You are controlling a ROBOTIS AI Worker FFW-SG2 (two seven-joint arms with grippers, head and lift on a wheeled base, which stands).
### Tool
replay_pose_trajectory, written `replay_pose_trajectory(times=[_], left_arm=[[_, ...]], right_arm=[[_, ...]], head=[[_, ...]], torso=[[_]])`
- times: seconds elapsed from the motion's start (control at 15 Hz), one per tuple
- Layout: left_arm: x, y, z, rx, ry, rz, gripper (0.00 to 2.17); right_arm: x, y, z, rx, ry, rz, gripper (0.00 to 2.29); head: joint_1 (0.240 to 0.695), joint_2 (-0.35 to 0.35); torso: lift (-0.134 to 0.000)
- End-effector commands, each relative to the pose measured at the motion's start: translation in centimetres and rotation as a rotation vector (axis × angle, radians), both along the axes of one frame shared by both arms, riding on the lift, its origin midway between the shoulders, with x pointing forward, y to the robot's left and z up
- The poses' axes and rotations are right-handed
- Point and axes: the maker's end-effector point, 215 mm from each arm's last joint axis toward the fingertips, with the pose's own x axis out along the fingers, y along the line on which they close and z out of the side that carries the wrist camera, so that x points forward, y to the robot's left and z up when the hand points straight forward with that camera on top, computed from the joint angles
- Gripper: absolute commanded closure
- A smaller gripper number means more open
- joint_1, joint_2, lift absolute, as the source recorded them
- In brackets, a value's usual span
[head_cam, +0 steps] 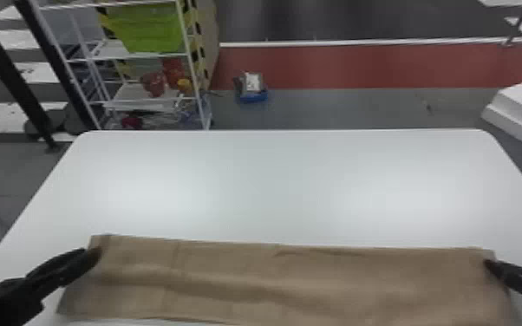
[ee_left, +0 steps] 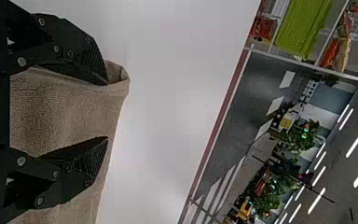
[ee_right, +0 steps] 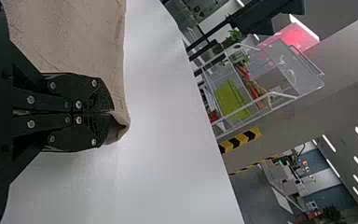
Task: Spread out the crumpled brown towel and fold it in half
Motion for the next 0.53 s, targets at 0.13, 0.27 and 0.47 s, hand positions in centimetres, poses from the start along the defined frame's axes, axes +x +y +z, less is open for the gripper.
replay_pose_trajectory(times=[0.13, 0.27, 0.47], left_arm=[[0.4, -0.5, -0.6, 0.004, 0.024, -0.002, 0.77], [0.7, -0.1, -0.4, 0.013, 0.017, 0.008, 0.4], [1.1, 0.6, -0.3, 0.024, 0.01, 0.021, 0.38]], right_arm=[[-0.2, -0.6, 0.0, -0.003, -0.008, -0.008, 1.66], [-0.3, -0.7, 0.0, -0.003, -0.008, -0.007, 1.66], [-0.2, -0.8, 0.0, -0.004, -0.012, -0.007, 1.66]], head=[[0.695, 0.058], [0.695, 0.051], [0.695, 0.053]], torso=[[-0.124], [-0.124], [-0.124]])
